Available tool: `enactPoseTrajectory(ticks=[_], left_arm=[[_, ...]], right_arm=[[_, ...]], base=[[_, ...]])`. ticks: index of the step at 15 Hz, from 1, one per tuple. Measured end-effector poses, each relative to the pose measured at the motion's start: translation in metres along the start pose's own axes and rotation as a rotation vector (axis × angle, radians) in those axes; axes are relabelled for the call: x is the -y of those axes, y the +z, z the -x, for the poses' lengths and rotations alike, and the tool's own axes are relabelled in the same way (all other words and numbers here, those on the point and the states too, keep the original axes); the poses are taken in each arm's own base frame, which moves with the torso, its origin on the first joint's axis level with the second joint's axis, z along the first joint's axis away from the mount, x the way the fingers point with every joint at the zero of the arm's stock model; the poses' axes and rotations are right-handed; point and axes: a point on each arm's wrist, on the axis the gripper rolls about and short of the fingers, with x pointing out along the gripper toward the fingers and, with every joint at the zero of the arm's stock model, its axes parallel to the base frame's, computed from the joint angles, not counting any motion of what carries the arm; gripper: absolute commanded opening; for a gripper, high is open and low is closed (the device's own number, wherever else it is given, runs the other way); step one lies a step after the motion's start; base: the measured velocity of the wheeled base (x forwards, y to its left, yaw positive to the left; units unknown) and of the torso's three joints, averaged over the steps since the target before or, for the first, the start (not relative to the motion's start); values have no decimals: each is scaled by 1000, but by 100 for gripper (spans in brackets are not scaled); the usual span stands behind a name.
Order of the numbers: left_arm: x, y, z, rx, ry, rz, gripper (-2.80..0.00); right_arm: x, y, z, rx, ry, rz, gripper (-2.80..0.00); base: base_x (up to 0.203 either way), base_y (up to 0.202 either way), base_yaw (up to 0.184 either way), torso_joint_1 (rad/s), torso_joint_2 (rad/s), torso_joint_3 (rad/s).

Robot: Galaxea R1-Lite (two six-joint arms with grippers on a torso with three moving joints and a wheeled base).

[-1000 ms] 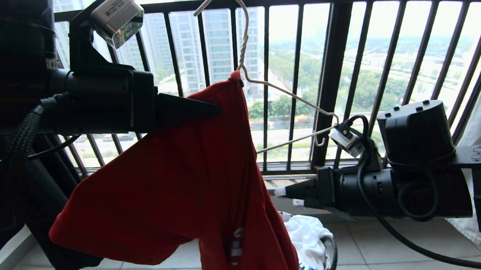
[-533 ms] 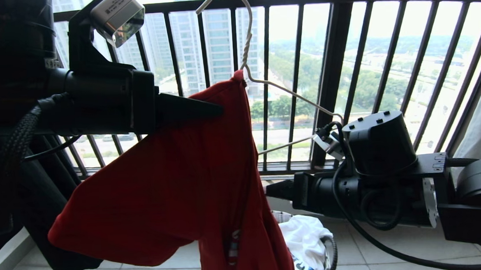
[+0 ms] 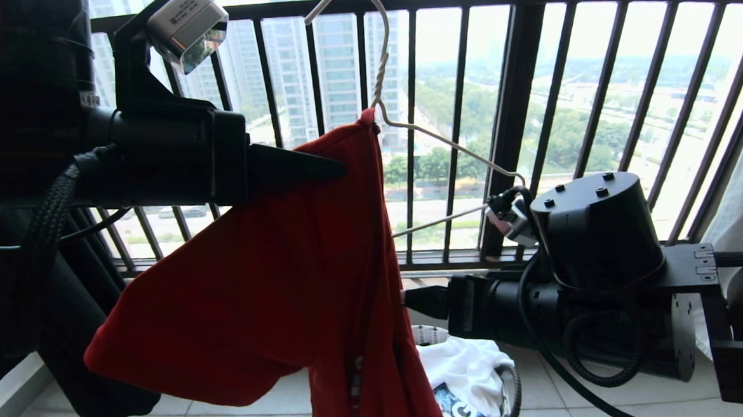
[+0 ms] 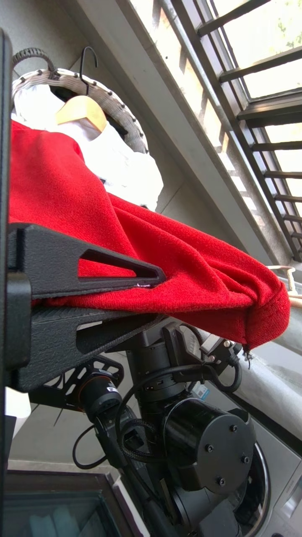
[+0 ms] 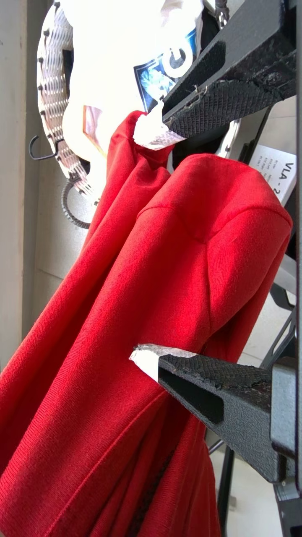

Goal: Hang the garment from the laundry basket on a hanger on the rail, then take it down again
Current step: Hang the clothes on the clothes rack

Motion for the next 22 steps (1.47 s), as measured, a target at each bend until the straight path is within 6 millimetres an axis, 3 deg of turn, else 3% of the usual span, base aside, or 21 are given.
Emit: enactPoseTrajectory(ticks=[10,18,22], left_arm=[[-3,-1,-3,-6,0,5,-280],[-3,-1,-6,-9,-6,7,-280],[-2,0,-4,-1,-2,2,-280]], right_arm=[[-4,10,21,47,37,8,0],[-10,-11,-6,-43,18,45,0],[-6,-21,-25,-51,-92,88,0]], base=[[0,0,0,0,0,0],[0,0,0,0,0,0],[0,0,0,0,0,0]])
